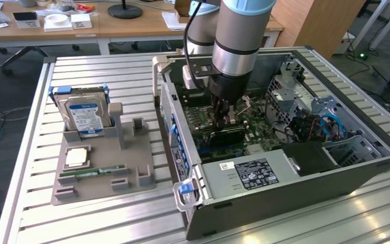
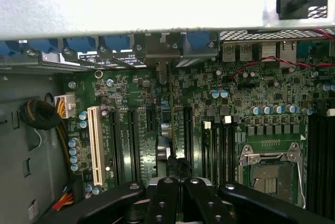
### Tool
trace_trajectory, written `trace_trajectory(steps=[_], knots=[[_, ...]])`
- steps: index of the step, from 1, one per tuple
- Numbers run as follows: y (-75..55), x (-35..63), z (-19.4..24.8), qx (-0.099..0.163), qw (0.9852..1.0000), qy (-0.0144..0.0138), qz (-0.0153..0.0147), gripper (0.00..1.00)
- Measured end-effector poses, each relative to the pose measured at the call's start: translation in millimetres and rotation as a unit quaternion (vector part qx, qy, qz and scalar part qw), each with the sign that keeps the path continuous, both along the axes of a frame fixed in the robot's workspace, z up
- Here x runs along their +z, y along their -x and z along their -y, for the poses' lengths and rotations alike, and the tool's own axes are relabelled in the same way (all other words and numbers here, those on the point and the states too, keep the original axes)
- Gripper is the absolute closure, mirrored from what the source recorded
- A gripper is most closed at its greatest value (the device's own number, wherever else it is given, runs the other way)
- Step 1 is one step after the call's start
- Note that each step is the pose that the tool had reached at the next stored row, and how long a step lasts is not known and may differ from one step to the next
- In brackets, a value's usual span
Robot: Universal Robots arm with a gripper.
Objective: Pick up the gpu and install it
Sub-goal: 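Press down on the gpu until it lock into place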
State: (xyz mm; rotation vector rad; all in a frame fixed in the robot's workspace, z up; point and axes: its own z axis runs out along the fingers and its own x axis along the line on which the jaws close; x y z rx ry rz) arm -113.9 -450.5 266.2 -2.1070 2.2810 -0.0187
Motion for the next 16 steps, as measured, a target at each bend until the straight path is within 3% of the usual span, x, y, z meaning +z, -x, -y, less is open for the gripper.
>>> trace_trajectory(steps=[16], knots=[[-1.3,-1.6,0.0,0.0,1.0,-0.0003,-0.0002,0.89]])
